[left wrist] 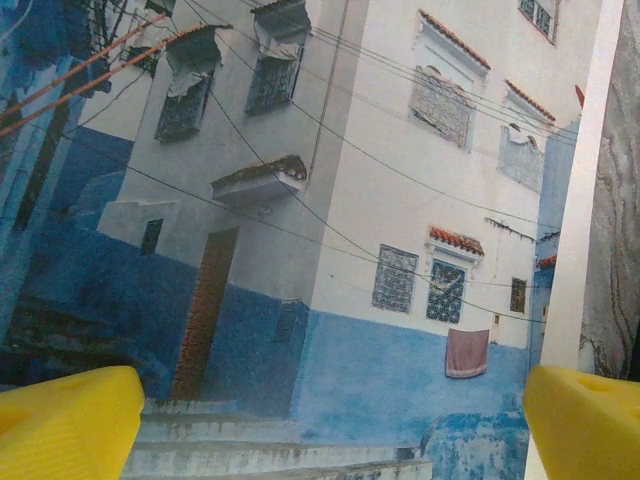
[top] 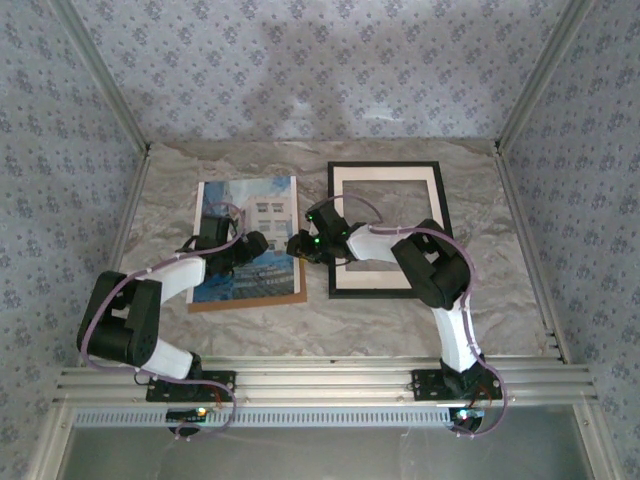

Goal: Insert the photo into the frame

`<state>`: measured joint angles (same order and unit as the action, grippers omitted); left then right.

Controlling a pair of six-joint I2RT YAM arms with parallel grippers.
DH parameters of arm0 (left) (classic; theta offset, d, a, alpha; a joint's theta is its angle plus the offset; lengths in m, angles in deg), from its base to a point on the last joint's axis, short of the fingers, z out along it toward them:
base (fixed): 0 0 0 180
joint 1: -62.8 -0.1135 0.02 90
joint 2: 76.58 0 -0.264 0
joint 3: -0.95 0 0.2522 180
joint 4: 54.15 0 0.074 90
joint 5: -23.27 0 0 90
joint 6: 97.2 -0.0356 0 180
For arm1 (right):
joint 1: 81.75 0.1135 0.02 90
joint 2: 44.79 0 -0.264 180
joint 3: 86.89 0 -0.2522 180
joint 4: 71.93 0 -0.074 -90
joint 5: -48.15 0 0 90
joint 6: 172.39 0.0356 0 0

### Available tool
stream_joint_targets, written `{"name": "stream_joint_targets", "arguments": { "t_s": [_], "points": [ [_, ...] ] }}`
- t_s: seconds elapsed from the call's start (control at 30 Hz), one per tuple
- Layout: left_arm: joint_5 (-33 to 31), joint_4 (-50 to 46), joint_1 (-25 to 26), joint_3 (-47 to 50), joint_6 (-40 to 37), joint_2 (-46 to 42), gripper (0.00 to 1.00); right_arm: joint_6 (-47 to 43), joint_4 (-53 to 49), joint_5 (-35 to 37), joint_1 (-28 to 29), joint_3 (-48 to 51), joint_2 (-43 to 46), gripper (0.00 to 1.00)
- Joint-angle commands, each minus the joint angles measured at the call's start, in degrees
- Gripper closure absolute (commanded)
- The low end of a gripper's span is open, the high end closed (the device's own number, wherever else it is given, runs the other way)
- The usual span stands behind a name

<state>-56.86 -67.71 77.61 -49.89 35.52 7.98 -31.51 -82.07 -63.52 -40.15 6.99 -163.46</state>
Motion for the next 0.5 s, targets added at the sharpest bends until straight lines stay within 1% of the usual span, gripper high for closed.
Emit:
{"name": "stream_joint_targets", "arguments": {
  "t_s": [0.0, 0.07, 0.23, 0.3, 0.47],
  "points": [
    [2.9, -2.0, 0.8, 0.4, 0.3, 1.6, 0.01, -0.9, -1.1, 0.3, 0.5, -1.2, -1.3, 0.74],
    [2.7, -2.1, 0.7, 0.4, 0.2, 1.4, 0.01, -1.2, -1.0, 0.2, 0.0, -1.2, -1.0, 0.82],
    [1.8, -4.1, 0.5, -1.1, -1.6, 0.8, 0.02, -2.3, -1.2, -0.4, -1.1, -1.5, -0.4, 0.94],
    [0.4, -5.9, 0.2, -2.6, -3.6, -0.4, 0.01, -3.3, -1.4, -0.6, -1.6, -1.7, 0.3, 1.00],
    [-7.6, -10.8, 0.2, -6.4, -8.0, -5.5, 0.01, -6.0, -1.7, -1.7, -4.1, -0.8, 2.9, 1.00]
  ]
}}
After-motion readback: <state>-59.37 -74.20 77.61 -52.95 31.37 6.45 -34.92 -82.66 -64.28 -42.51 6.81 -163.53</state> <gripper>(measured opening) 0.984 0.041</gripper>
